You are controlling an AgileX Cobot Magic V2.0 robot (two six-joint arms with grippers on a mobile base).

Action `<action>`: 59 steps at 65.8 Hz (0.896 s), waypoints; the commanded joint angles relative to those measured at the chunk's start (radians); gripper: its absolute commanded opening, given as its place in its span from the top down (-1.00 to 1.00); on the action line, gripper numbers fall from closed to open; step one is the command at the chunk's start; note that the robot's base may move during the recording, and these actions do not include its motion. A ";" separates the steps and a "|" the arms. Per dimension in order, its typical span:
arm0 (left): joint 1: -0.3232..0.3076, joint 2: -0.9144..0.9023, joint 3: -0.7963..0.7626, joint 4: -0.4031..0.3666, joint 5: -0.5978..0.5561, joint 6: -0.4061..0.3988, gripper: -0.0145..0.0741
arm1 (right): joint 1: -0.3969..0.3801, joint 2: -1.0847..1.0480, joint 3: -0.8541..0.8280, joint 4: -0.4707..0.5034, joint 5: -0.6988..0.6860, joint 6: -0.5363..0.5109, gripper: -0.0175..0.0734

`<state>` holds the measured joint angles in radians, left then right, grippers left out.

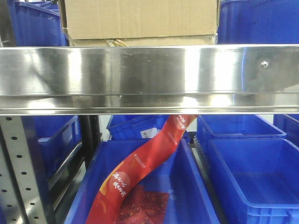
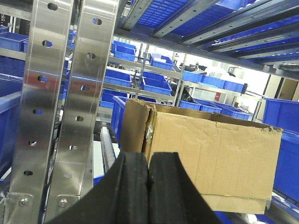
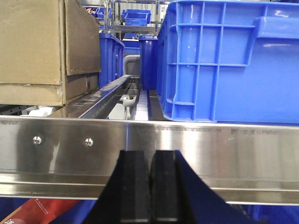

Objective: Stack two boxes on right shelf middle

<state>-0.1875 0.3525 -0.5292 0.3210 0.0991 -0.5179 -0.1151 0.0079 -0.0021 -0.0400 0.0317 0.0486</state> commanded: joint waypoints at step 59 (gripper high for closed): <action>0.165 -0.291 0.453 -0.302 -0.119 0.558 0.90 | 0.000 -0.008 0.002 0.002 -0.026 -0.007 0.98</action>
<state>-0.0269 0.1141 -0.1329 0.0000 0.0000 0.0802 -0.1151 0.0079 -0.0021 -0.0400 0.0317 0.0486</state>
